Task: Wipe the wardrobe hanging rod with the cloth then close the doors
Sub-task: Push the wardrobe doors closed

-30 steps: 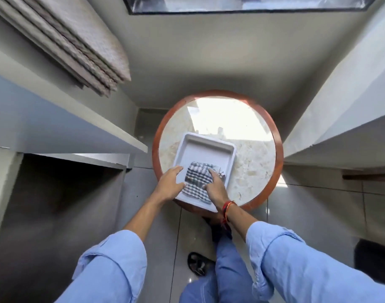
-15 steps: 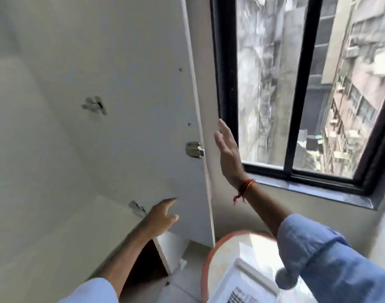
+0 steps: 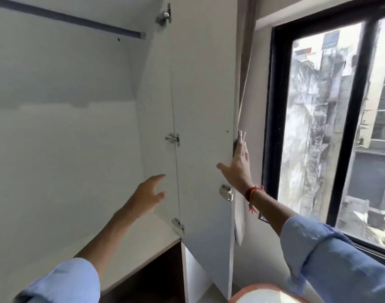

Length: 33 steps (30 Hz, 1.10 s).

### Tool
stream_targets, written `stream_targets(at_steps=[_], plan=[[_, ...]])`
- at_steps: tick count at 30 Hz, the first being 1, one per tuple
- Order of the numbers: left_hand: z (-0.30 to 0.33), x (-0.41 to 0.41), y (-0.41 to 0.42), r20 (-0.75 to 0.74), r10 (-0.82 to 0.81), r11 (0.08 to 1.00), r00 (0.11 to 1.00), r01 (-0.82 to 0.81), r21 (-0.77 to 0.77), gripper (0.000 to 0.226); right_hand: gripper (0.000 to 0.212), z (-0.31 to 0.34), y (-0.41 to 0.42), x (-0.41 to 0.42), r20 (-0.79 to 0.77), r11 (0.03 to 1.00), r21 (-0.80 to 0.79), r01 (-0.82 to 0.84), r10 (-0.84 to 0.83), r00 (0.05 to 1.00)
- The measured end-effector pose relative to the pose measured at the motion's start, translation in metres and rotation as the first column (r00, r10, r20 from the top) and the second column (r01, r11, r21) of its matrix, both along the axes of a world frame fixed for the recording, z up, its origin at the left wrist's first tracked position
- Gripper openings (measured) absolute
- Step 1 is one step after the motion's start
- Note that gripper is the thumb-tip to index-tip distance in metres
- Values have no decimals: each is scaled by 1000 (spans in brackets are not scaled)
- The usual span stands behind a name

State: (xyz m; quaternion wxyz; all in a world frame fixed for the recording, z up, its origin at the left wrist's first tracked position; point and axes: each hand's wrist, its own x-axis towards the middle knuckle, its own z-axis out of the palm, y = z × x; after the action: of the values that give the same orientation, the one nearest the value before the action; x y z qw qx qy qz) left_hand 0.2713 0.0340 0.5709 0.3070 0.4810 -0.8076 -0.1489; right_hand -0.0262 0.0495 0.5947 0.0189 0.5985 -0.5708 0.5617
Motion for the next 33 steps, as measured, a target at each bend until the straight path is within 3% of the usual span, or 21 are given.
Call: stream_targets(at_steps=[6, 13, 16, 18, 20, 23, 25, 29, 30, 33], plan=[[28, 33, 16, 23, 103, 974, 994, -96, -207, 62, 105, 7, -4, 33, -471, 988, -149, -41, -34, 882], [58, 99, 69, 38, 421, 827, 906, -366, -427, 66, 100, 53, -40, 147, -473, 893, -354, -278, 86, 877], [77, 132, 102, -1, 617, 660, 787, -518, -545, 68, 100, 51, -57, 193, -506, 883, -339, -326, 121, 854], [91, 154, 133, -39, 758, 471, 651, -588, -657, 69, 100, 54, -68, 227, -529, 886, -312, -343, 138, 837], [105, 173, 170, -82, 865, 261, 494, -584, -768, 71, 97, 56, -74, 258, -534, 886, -301, -353, 151, 832], [121, 191, 220, -136, 949, 22, 284, -489, -872, 73, 93, 54, -88, 280, -518, 893, -316, -321, 121, 847], [129, 200, 250, -202, 972, -127, 121, -452, -883, 78, 88, 53, -96, 287, -513, 882, -321, -345, 145, 846], [139, 216, 282, -359, 933, -299, -37, -635, -712, 87, 89, 54, -103, 290, -520, 840, -309, -446, 243, 819], [140, 217, 283, -387, 921, -299, -38, -705, -643, 89, 89, 54, -104, 289, -526, 828, -296, -475, 274, 805], [148, 218, 283, -526, 847, -175, 71, -898, -404, 91, 83, 56, -109, 283, -561, 821, -265, -505, 295, 774]])
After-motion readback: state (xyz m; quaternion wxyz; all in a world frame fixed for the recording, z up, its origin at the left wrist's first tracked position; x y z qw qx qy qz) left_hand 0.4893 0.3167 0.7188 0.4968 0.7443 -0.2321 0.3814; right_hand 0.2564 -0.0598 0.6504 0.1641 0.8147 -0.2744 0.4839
